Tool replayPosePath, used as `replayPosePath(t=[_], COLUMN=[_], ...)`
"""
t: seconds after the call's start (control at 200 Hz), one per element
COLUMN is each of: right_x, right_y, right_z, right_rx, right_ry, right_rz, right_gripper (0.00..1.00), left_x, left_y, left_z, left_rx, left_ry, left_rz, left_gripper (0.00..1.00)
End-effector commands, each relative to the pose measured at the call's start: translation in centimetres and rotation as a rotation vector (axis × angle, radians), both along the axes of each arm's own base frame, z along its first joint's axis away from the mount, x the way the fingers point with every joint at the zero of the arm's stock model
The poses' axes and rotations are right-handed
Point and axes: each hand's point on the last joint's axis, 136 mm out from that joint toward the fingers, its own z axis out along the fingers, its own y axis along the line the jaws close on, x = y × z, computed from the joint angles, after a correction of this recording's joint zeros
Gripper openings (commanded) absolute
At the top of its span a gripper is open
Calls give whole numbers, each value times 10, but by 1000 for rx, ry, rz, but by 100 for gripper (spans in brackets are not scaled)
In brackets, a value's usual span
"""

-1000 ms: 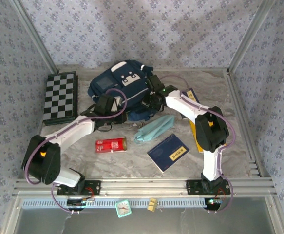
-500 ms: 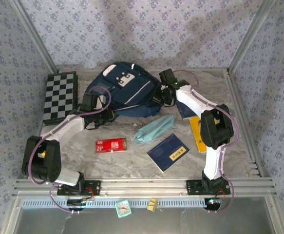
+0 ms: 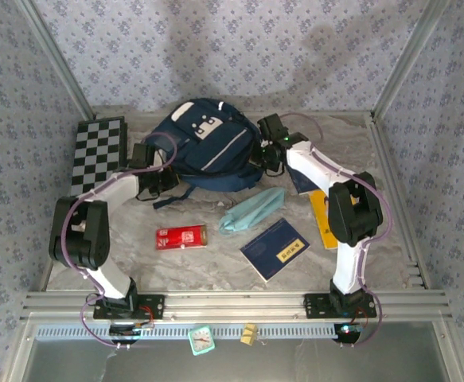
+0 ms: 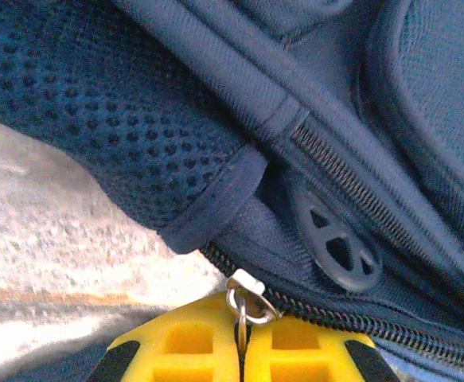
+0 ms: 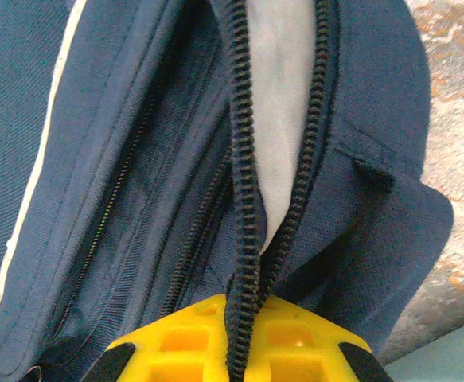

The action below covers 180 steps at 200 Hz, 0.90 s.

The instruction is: Pack books, pencil case, and school supplies into a backpack

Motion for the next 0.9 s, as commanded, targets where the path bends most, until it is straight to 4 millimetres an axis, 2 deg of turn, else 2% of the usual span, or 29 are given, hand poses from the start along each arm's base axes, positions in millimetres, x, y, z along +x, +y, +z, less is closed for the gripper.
replayPosePath(t=[0.0, 0.12, 0.21, 0.25, 0.3, 0.35, 0.385, 0.46, 0.58, 0.725, 0.795, 0.895], right_x=[4, 4, 5, 3, 1, -1, -3, -9, -22, -41, -50, -63], right_y=[22, 45, 54, 57, 59, 58, 56, 49, 32, -2, -18, -41], right_z=[30, 22, 13, 10, 8, 8, 10, 13, 19, 33, 41, 51], right_rx=[73, 72, 78, 80, 75, 63, 54, 37, -7, -73, -102, -153], right_ry=[-102, -114, -111, -102, -96, -97, -100, -106, -111, -115, -105, -135], right_rz=[-33, -42, -44, -36, -28, -21, -15, -7, 12, 19, 15, -8], right_gripper=[0, 0, 2, 6, 18, 22, 27, 41, 61, 81, 86, 91], left_x=[38, 57, 62, 62, 62, 60, 57, 51, 35, 14, 1, -18], left_y=[9, 9, 10, 11, 12, 14, 16, 22, 25, 27, 24, 5], left_z=[25, 27, 21, 20, 19, 20, 21, 28, 36, 46, 54, 68], left_rx=[44, 70, 82, 85, 91, 101, 110, 122, 103, 78, 70, 38], left_ry=[-109, -120, -100, -95, -85, -73, -69, -79, -69, -61, -68, -88], left_rz=[15, 4, 1, 9, 17, 21, 25, 56, 86, 120, 116, 69], left_gripper=[0, 0, 0, 0, 0, 0, 6, 23, 42, 54, 58, 60])
